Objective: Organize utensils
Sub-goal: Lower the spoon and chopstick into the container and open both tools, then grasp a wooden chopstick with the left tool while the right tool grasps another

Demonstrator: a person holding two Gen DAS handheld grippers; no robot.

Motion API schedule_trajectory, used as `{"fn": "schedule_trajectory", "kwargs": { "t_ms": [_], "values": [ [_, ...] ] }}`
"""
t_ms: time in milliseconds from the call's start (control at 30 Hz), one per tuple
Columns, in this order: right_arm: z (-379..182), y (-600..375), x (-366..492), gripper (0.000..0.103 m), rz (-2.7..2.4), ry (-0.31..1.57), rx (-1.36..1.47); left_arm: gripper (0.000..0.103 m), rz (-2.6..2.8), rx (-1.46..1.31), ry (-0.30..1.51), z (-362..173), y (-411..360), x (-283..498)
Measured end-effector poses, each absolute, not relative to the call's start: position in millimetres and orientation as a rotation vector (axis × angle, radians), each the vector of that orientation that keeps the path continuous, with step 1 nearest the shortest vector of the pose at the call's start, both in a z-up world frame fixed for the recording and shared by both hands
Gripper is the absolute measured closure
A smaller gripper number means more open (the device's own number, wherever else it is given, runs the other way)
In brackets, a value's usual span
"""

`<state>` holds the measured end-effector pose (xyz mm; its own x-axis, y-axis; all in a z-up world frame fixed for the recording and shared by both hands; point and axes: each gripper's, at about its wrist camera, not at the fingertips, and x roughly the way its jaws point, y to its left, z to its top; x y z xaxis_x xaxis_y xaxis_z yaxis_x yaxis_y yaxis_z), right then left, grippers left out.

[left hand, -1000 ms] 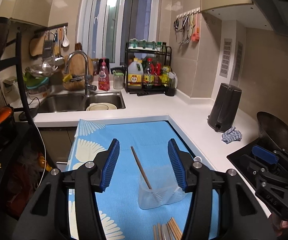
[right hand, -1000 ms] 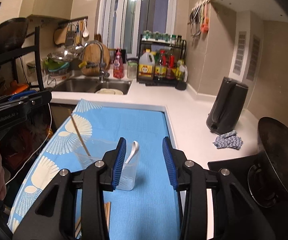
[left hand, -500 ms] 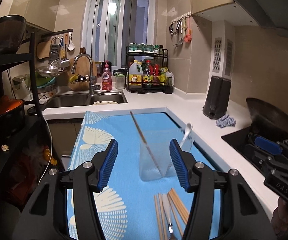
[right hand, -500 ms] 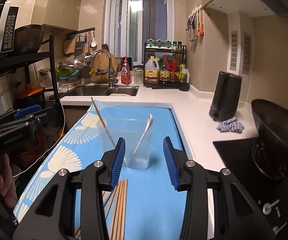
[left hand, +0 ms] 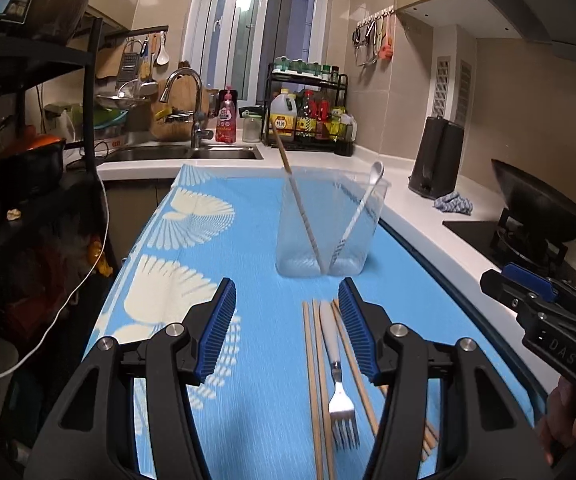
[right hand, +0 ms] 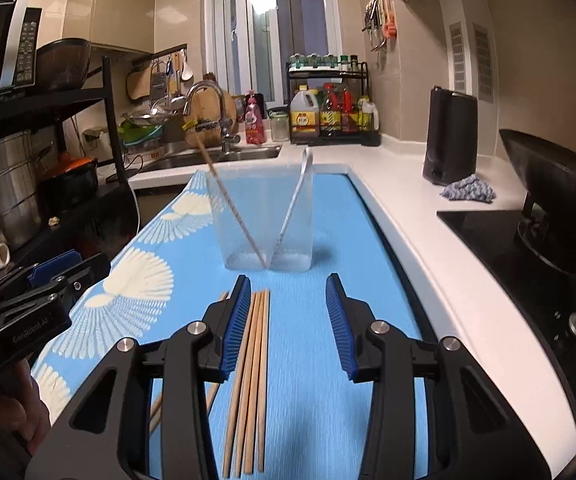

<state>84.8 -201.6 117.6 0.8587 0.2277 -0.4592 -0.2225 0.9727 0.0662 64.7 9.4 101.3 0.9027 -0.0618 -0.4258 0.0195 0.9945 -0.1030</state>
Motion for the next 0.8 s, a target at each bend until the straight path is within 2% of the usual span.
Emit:
{"fn": "schedule_trajectory", "kwargs": {
  "t_ms": [100, 167, 267, 400, 800],
  "values": [
    [100, -200, 78, 0.064, 0.226, 0.512, -0.007, 0.061, -0.047, -0.108, 0.46, 86, 5, 58],
    [90, -198, 76, 0.064, 0.211, 0.532, -0.012, 0.075, -0.045, -0.097, 0.469, 78, 1, 54],
    [78, -201, 75, 0.07, 0.213, 0.567, 0.017, 0.085, -0.048, -0.108, 0.481, 67, 2, 47],
    [64, -205, 72, 0.089, 0.229, 0.605, 0.041, 0.086, -0.047, -0.127, 0.532, 46, 1, 37],
    [21, -191, 73, 0.087, 0.295, 0.744, 0.035, 0.087, -0.065, -0.17, 0.633, 5, -5, 24]
  ]
}}
